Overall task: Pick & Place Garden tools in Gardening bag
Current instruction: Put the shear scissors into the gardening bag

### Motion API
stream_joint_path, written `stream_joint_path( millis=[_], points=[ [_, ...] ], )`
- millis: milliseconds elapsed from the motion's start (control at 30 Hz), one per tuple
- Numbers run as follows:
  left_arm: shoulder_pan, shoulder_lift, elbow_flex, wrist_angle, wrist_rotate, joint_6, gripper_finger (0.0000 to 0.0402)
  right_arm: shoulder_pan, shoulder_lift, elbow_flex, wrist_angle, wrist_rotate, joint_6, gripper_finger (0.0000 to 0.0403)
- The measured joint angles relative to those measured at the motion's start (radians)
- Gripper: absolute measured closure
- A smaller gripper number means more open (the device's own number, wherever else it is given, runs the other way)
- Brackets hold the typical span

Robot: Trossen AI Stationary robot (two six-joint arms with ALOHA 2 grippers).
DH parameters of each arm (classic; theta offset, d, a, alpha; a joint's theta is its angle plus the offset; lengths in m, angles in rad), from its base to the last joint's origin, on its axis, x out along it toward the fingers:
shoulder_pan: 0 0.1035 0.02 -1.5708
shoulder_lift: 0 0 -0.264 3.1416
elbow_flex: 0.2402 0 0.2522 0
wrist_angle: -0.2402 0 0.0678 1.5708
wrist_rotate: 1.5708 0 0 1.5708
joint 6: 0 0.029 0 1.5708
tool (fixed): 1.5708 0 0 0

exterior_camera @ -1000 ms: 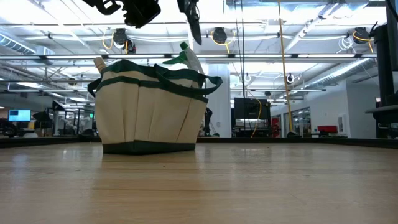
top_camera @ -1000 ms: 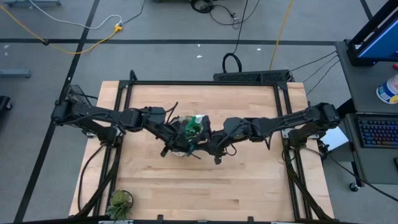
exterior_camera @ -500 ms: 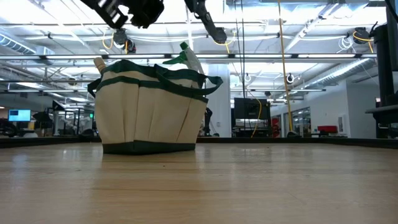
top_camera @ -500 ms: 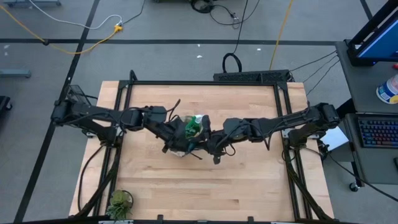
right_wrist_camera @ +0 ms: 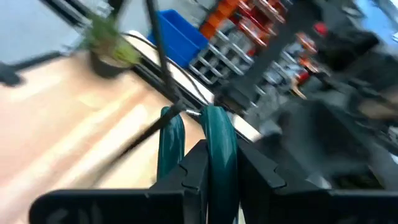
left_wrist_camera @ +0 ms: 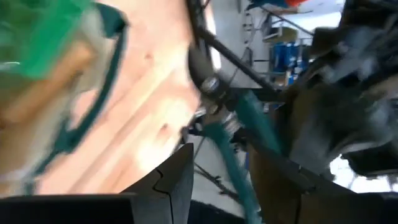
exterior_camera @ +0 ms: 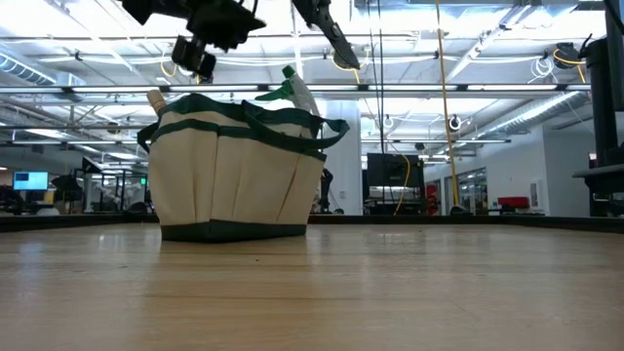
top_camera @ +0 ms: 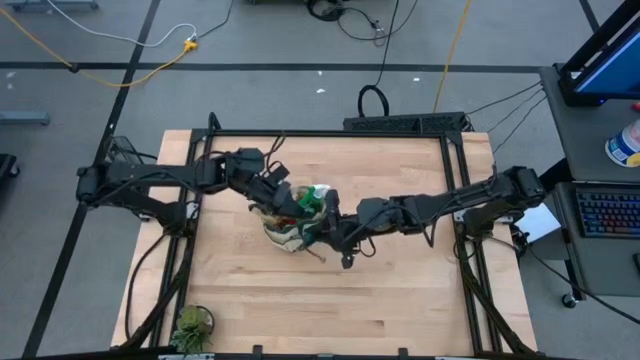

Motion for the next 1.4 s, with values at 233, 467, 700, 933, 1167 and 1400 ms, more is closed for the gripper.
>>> stream_joint_path(
  millis=[233,467,700,933,1167,1400],
  points=[
    [0.094,-0.091,-0.002,-0.075,0.002,0.16,0.0248,0.002,-0.001,0.0,0.03,0.016,0.081,0.0356],
    [0.19,-0.279,-0.003,-0.235,-0.094,0.367,0.0247,-0.024,-0.001,0.0,0.218,-0.123,0.28,0.0356],
    [0.215,-0.473,-0.003,-0.338,-0.206,0.522,0.0247,-0.074,-0.002,0.0,0.442,-0.163,0.442,0.0356],
    [0.192,-0.577,-0.003,-0.397,-0.223,0.692,0.0247,-0.111,0.065,0.002,0.703,-0.163,0.567,0.0356],
    [0.125,-0.598,-0.003,-0.437,-0.239,0.852,0.0247,-0.136,0.189,0.002,0.896,-0.12,0.648,0.0356],
    [0.01,-0.597,-0.004,-0.459,-0.396,0.871,0.0247,-0.153,0.261,0.001,0.944,-0.024,0.647,0.0356]
  ],
)
